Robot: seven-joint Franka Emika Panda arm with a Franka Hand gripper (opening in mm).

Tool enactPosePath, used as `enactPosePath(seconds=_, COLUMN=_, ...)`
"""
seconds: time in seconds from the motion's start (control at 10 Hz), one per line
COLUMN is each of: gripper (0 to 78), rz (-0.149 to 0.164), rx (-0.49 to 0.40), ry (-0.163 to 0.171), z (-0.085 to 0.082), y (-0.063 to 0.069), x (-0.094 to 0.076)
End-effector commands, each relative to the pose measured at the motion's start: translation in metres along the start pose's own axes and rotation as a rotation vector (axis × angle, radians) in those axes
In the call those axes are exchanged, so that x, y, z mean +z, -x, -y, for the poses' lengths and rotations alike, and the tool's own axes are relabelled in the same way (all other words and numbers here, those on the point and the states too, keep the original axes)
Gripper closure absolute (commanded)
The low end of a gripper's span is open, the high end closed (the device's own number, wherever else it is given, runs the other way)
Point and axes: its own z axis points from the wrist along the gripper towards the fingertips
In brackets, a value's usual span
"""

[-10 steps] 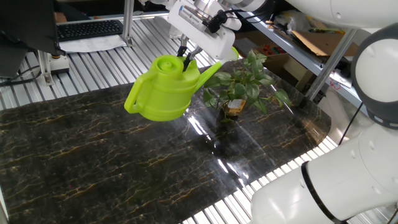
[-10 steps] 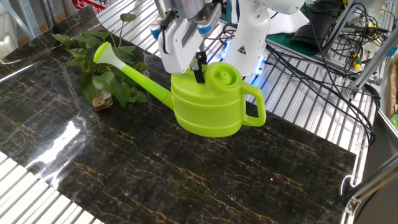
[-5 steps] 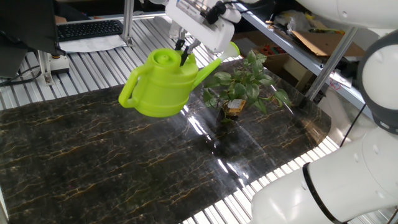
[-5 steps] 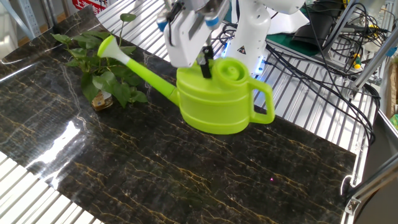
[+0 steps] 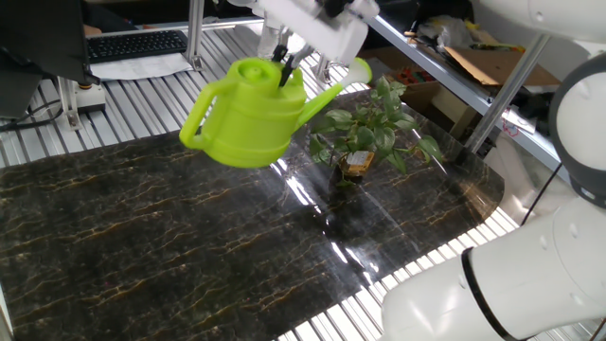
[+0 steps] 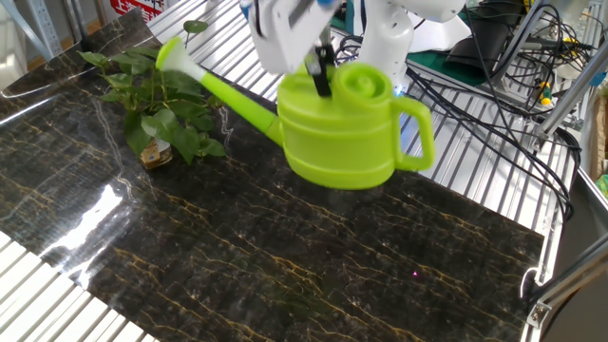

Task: Water the plant

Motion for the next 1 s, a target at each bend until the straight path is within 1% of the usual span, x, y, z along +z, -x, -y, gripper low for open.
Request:
enactPosePath(seconds=0.1, gripper=76.4, rz=-0.051, rx=0.002, ry=-0.021, z=-0.001, y=0.002, x=-0.027)
enactPosePath(seconds=0.3, gripper=76.4, rz=-0.062, rx=0.0, ry=-0.041, z=-0.008, y=0.004, x=-0.035)
enactPosePath(seconds=0.4, gripper=76.4, rz=-0.062, rx=0.002, ry=-0.045, z=-0.009, y=0.005, x=-0.037)
enactPosePath(seconds=0.5, gripper=76.4, rz=-0.063, rx=0.002, ry=-0.049, z=-0.009, y=0.005, x=-0.038)
enactPosePath(seconds=0.7, gripper=76.4, rz=-0.074, rx=0.01, ry=-0.054, z=-0.01, y=0.006, x=-0.039)
enactPosePath(seconds=1.0, gripper=76.4, rz=-0.08, rx=0.008, ry=-0.059, z=-0.011, y=0.01, x=-0.042)
